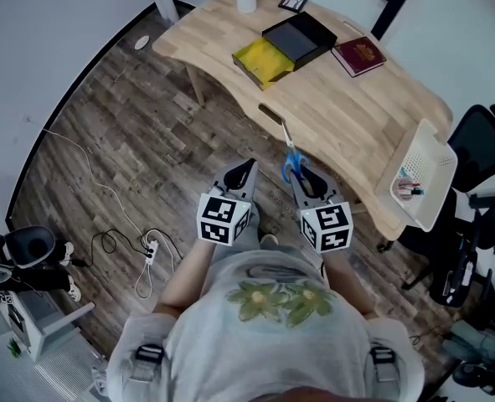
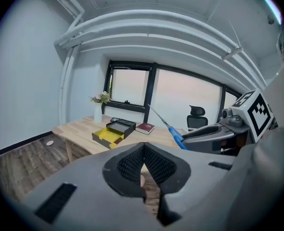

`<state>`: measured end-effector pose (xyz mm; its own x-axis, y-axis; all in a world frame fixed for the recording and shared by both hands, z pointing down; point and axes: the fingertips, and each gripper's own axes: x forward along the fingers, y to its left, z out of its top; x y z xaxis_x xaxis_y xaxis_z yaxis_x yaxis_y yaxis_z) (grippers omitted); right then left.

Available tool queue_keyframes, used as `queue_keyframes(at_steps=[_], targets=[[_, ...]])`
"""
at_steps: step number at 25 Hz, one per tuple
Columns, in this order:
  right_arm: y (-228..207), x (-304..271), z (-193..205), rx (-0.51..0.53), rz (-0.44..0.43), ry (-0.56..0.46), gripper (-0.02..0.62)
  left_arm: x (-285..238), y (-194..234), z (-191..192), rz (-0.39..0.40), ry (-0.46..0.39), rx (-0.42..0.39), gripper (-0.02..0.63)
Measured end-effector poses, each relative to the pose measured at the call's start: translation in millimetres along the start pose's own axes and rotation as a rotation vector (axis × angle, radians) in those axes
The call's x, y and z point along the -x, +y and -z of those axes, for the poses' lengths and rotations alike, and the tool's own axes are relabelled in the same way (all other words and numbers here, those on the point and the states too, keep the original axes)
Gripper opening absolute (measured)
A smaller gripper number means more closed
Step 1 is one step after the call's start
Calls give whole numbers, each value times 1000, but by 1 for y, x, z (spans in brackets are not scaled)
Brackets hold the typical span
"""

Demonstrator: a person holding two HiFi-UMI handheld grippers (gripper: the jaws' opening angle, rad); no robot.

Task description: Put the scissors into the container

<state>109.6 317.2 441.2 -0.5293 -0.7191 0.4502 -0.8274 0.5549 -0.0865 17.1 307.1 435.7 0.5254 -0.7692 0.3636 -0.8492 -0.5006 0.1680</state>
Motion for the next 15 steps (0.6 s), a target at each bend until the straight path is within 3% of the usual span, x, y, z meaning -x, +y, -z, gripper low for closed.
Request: queue_keyframes(at_steps=[9,15], targets=[[-36,-79,-61,3,40,-20,80,-67,69,-59,36,-31,-23,6],[-56,-121,-86,-16,82,-25,80,-98,107,-73,62,-15,-17,6]])
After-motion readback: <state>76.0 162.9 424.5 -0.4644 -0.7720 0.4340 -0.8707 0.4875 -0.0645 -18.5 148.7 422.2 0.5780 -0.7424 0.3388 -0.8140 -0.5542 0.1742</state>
